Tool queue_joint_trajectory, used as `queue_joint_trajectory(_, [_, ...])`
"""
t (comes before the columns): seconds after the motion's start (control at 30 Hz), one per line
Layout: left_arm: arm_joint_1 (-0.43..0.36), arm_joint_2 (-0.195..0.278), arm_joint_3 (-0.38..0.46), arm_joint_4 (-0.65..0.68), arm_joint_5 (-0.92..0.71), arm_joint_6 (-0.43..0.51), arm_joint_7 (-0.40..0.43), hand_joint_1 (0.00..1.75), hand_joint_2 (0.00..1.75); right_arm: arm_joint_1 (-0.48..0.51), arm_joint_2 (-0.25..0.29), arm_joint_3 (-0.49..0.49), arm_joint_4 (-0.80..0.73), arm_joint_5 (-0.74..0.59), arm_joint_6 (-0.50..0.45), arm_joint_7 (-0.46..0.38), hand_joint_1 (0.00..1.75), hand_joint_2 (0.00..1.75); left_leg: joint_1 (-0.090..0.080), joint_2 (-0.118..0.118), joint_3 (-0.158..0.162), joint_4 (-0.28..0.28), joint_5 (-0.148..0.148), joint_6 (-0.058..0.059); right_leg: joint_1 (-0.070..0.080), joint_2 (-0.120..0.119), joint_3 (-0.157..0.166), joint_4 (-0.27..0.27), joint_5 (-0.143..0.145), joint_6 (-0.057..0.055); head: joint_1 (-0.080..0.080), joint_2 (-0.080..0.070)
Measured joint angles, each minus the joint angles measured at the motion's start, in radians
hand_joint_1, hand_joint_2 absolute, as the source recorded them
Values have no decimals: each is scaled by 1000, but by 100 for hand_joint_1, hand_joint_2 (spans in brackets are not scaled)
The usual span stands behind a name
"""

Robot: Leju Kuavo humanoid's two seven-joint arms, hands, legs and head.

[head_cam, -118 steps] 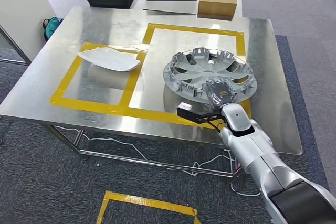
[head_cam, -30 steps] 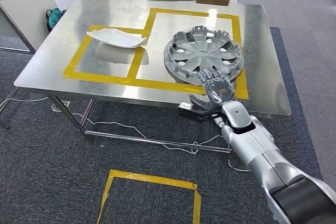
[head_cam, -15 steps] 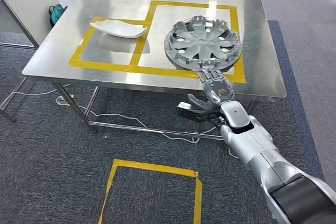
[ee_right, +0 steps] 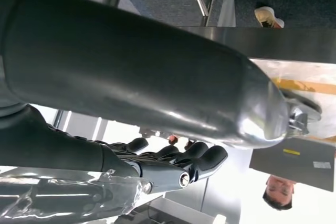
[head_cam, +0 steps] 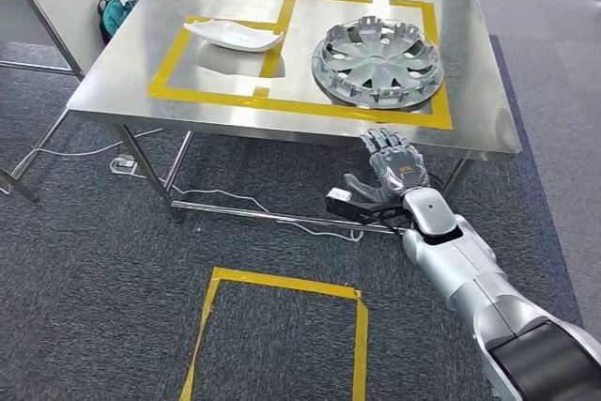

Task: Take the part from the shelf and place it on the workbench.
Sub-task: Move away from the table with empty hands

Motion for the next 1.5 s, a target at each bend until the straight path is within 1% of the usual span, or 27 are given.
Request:
queue_joint_trajectory(0.07, [-4,1,0,0,-2,-4,0,0,0,-3,-3,-1,2,-3,-5,-1,0,0,3,1,-7,-1,15,-9,5,0,21,-41,-2,-2,-2,0])
queue_joint_trajectory(0.13, [-4,3,0,0,-3,-7,0,0,0,-3,-5,-2,5,-4,-7,-1,0,0,4,1,-17,4,9,-20,0,-3,12,-51,19,-1,-2,0])
queue_joint_trajectory(0.2, [-5,5,0,0,-4,-8,0,0,0,-2,-6,-2,8,-5,-9,-2,0,0,4,1,-38,60,-60,-32,-9,-6,-5,-59,42,-2,-4,0])
queue_joint_trajectory(0.27, [-8,6,0,0,-4,-8,0,0,0,-2,-6,-4,11,-6,-11,-2,0,0,9,1,-65,184,-154,-46,-12,-7,-32,-59,64,-3,-6,0])
queue_joint_trajectory(0.3, [-10,7,0,0,-5,-8,0,0,0,-1,-6,-5,14,-7,-13,-2,0,0,12,1,-73,242,-177,-51,-13,-7,-46,-58,75,-1,-6,0])
queue_joint_trajectory(0.37, [-13,8,0,0,-7,-8,0,0,0,0,-7,-7,19,-8,-16,-3,0,0,19,1,-55,283,-150,-62,-18,-8,-77,-55,98,5,-6,0])
queue_joint_trajectory(0.43, [-13,7,-1,0,-12,-8,0,0,0,-1,-10,-9,23,-9,-22,-4,0,0,30,2,15,209,-92,-78,-24,-7,-110,-45,118,17,-6,0])
queue_joint_trajectory(0.47, [-13,6,-2,0,-15,-8,-1,0,0,-2,-12,-11,25,-9,-26,-4,0,0,35,1,61,143,-87,-85,-26,-7,-125,-38,127,25,-8,0])
queue_joint_trajectory(0.53, [-11,2,-4,-1,-20,-9,-4,0,0,-5,-17,-17,29,-11,-38,-6,0,0,37,-3,117,37,-111,-76,-26,-7,-150,-29,151,38,-11,0])
queue_joint_trajectory(0.6, [-7,-2,-5,-1,-22,-9,-7,0,0,-2,-23,-20,39,-12,-47,-8,0,0,32,-5,111,10,-113,-49,-27,-7,-164,-38,181,45,-12,0])
queue_joint_trajectory(0.63, [-5,-4,-5,-1,-23,-10,-7,0,0,3,-26,-21,45,-12,-49,-9,0,0,31,-4,101,12,-103,-38,-29,-7,-170,-39,178,49,-12,0])
queue_joint_trajectory(0.7, [-2,-5,-6,-2,-24,-10,-8,0,0,12,-30,-21,57,-12,-51,-11,0,0,31,0,80,13,-80,-17,-31,-6,-188,17,106,57,-7,0])
queue_joint_trajectory(0.77, [-4,-6,-6,-2,-25,-14,-10,0,0,12,-33,-24,64,-14,-55,-12,0,0,26,1,55,13,-57,-5,-30,-5,-214,155,-3,61,-3,0])
queue_joint_trajectory(0.8, [-6,-6,-6,-2,-27,-18,-10,0,0,11,-34,-25,68,-14,-58,-13,0,0,24,1,41,13,-45,-3,-29,-5,-222,222,-32,60,-2,0])
queue_joint_trajectory(0.87, [-10,-7,-6,-2,-32,-27,-6,0,0,9,-35,-26,77,-16,-64,-15,0,0,20,1,12,13,-21,-1,-26,-4,-204,282,-22,54,-1,0])
queue_joint_trajectory(0.9, [-12,-7,-7,-2,-35,-30,-3,0,0,9,-36,-26,81,-17,-66,-16,0,0,18,1,-1,13,-9,-1,-23,-4,-172,261,4,48,-1,0])
queue_joint_trajectory(0.93, [-15,-8,-9,-2,-37,-31,-2,0,0,7,-36,-27,83,-17,-67,-17,0,0,17,1,-13,13,1,-2,-19,-2,-123,208,23,39,-1,0])
queue_joint_trajectory(1.0, [-20,-11,-12,-3,-38,-31,-1,0,0,0,-37,-28,85,-18,-69,-17,0,0,15,1,-30,13,21,-8,-12,2,-10,58,7,23,-1,0])
queue_joint_trajectory(1.07, [-23,-12,-14,-4,-38,-33,1,0,0,-6,-37,-29,87,-18,-72,-17,0,0,17,1,-37,8,39,-19,-6,4,41,-33,-25,17,-1,0])
queue_joint_trajectory(1.13, [-24,-11,-15,-4,-38,-38,5,0,0,-8,-37,-31,90,-19,-75,-18,0,0,19,1,-40,2,47,-31,-6,1,36,-50,-13,13,-1,0])
queue_joint_trajectory(1.17, [-24,-10,-15,-4,-37,-41,7,0,0,-9,-37,-32,92,-20,-75,-19,0,0,19,1,-45,10,32,-37,-8,-1,32,-55,-2,8,-2,0])
queue_joint_trajectory(1.27, [-28,-8,-14,-4,-36,-45,9,0,0,-6,-38,-36,98,-24,-78,-22,0,0,20,3,-83,148,-96,-51,-14,-5,8,-62,32,-3,-6,0])
queue_joint_trajectory(1.3, [-29,-8,-14,-4,-36,-45,10,0,0,-2,-38,-38,101,-26,-82,-24,0,0,20,4,-96,214,-130,-54,-14,-5,-4,-61,42,-3,-7,0])
queue_joint_trajectory(1.33, [-31,-7,-14,-4,-36,-45,12,0,0,4,-38,-40,103,-27,-85,-25,0,0,20,4,-100,263,-140,-57,-15,-6,-15,-61,51,-2,-7,0])
queue_joint_trajectory(1.4, [-29,-6,-14,-4,-38,-46,14,0,0,14,-39,-43,106,-27,-91,-28,0,0,21,5,-68,266,-105,-61,-16,-7,-37,-58,67,2,-7,0])
queue_joint_trajectory(1.43, [-26,-6,-14,-4,-39,-46,15,0,0,17,-39,-43,108,-27,-92,-28,0,0,23,6,-29,218,-78,-64,-17,-7,-47,-55,74,5,-7,0])
queue_joint_trajectory(1.5, [-20,-7,-15,-5,-41,-48,16,0,0,18,-40,-46,109,-29,-95,-30,0,0,25,8,53,94,-62,-66,-15,-6,-68,-42,83,15,-9,0])
